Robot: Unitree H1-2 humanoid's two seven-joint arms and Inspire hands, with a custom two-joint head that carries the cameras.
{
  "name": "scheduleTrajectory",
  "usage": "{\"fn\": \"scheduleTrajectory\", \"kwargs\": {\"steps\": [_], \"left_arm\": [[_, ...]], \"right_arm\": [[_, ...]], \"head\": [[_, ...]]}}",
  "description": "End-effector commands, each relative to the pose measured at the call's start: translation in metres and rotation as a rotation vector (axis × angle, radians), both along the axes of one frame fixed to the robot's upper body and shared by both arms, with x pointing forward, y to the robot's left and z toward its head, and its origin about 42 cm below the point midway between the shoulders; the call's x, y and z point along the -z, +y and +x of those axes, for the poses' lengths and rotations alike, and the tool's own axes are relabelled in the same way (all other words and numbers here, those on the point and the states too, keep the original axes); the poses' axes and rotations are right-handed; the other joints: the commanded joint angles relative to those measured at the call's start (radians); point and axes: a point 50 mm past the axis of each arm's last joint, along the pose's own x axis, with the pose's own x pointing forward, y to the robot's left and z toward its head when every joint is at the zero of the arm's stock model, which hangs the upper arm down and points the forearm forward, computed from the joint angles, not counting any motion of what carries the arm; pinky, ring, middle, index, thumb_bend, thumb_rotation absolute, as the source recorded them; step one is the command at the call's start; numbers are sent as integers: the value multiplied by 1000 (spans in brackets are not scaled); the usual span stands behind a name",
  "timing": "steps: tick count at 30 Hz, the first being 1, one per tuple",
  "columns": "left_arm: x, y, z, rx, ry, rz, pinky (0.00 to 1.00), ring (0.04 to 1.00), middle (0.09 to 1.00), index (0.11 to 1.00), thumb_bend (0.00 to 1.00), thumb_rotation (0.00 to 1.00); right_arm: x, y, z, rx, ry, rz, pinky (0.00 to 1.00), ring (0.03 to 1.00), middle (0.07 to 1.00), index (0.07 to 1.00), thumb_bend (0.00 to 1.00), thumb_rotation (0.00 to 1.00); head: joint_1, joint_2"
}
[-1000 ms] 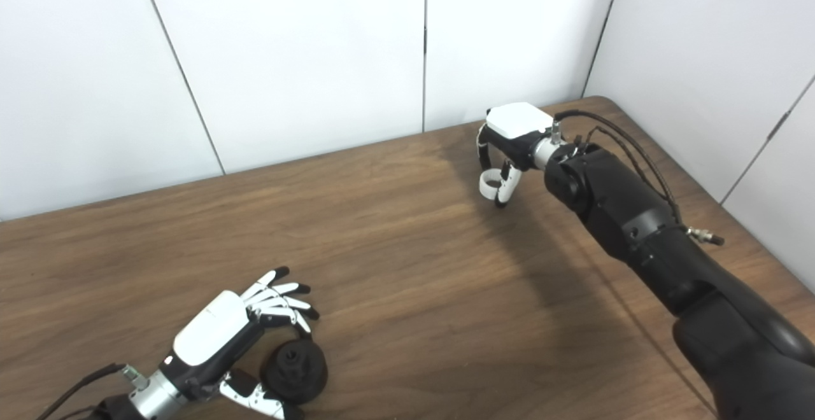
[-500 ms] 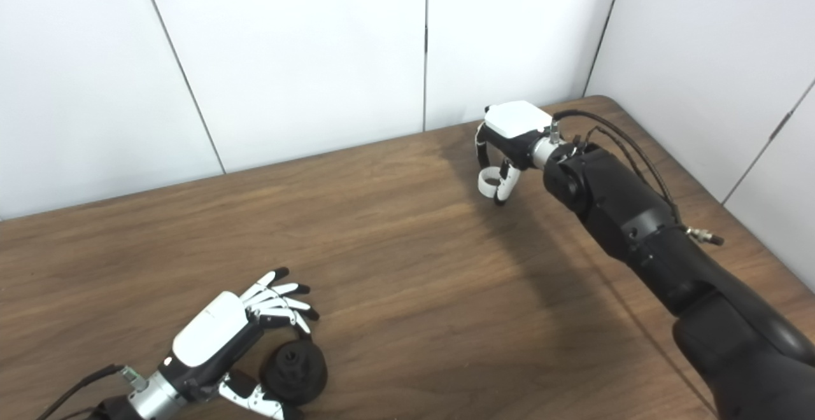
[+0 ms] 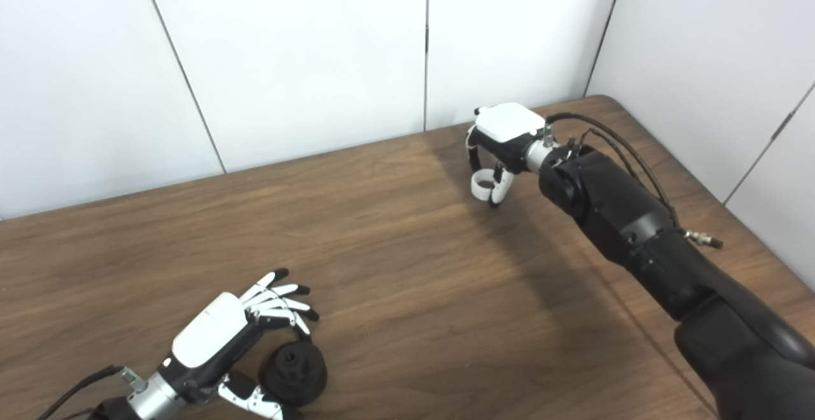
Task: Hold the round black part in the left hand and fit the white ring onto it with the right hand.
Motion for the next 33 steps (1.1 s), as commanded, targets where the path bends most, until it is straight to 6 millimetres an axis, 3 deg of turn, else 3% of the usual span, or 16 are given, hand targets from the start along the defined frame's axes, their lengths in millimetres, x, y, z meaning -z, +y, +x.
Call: {"fn": "scheduleTrajectory", "kwargs": {"steps": [1,12,18,33], "left_arm": [[7,13,1,-27,18,32,1000,880,721,483,523,48],[8,15,1,-32,21,34,1000,880,723,483,523,48],[12,14,4,-45,26,29,999,876,719,482,523,47],[19,20,15,-81,42,83,1000,890,731,483,524,50]], "right_arm": [[-33,8,6,-57,-93,5,1000,1000,844,486,526,139],[-49,33,-2,-163,-130,10,1000,1000,844,485,526,138],[-62,57,-12,-256,-147,4,1000,1000,847,484,526,138],[-87,135,-67,-564,-177,105,1000,1000,861,483,526,142]], "head": [[-1,1],[-4,0],[-4,0],[56,42]]}}
